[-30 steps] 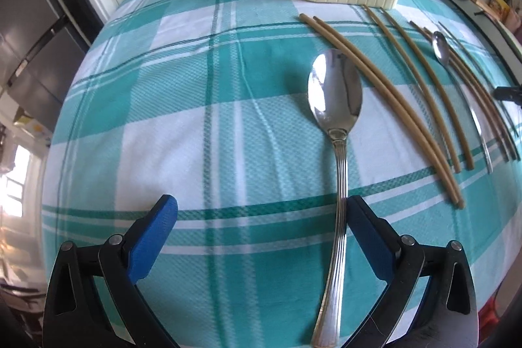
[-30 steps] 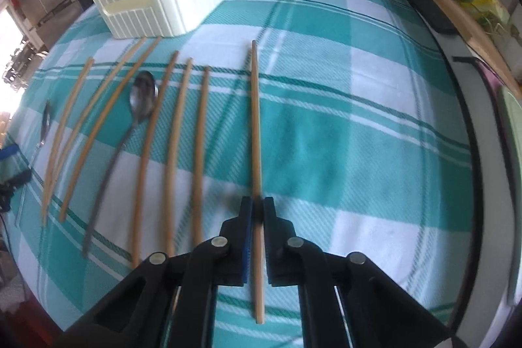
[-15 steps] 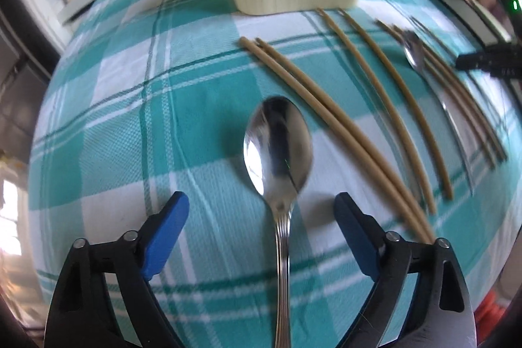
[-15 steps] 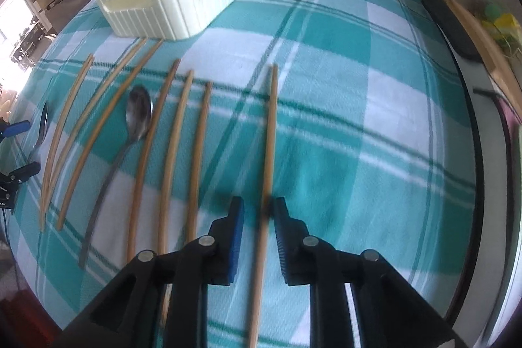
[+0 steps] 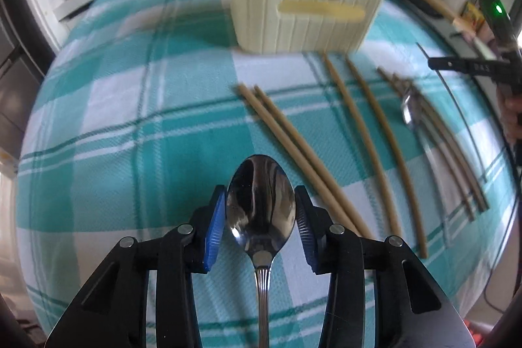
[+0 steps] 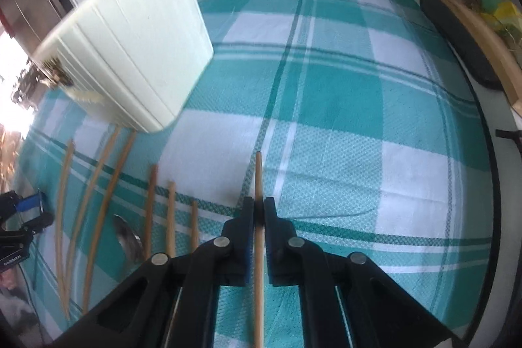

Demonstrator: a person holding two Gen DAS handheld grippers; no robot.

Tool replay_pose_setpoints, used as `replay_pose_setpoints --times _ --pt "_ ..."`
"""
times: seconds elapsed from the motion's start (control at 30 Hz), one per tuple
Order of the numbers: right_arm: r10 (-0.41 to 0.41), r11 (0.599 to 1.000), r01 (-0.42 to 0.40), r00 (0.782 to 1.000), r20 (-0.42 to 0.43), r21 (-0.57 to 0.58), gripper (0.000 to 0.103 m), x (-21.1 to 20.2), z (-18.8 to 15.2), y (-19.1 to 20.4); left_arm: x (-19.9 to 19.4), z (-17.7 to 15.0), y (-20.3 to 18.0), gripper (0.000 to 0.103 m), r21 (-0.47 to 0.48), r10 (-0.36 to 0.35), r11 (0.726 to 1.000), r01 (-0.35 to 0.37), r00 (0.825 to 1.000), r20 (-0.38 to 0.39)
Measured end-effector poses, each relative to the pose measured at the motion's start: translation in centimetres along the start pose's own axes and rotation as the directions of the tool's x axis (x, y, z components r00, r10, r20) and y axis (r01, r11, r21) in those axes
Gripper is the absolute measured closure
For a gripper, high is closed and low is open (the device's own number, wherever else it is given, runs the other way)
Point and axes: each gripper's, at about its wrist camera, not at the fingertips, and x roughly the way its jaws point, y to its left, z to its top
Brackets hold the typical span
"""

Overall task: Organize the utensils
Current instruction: 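Carry the spoon with the left gripper while the right gripper carries the chopstick into the cream holder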

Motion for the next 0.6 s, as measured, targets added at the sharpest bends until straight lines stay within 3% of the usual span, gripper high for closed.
replay_pose_setpoints --times 0.17,0.37,0.6 --pt "0.04 0.999 -0.039 0.982 0.186 -0.01 0.097 -8.2 -1.8 0.8 -5.7 -0.1 -0.1 0.061 0.002 -0.038 0.999 0.038 0.991 0.128" --pt "0.053 0.998 -0.033 0.932 0.36 -0.059 0.097 -16.8 -4.6 2.4 -11.6 0.0 0.4 0.061 0.004 -0.101 0.995 0.103 0.964 0.245" --pt "0.067 0.996 -0.033 0.882 0.467 -0.081 0.097 -21.0 -4.2 4.3 -15.5 1.5 0.6 0.061 0.014 -0.147 0.989 0.15 0.937 0.316"
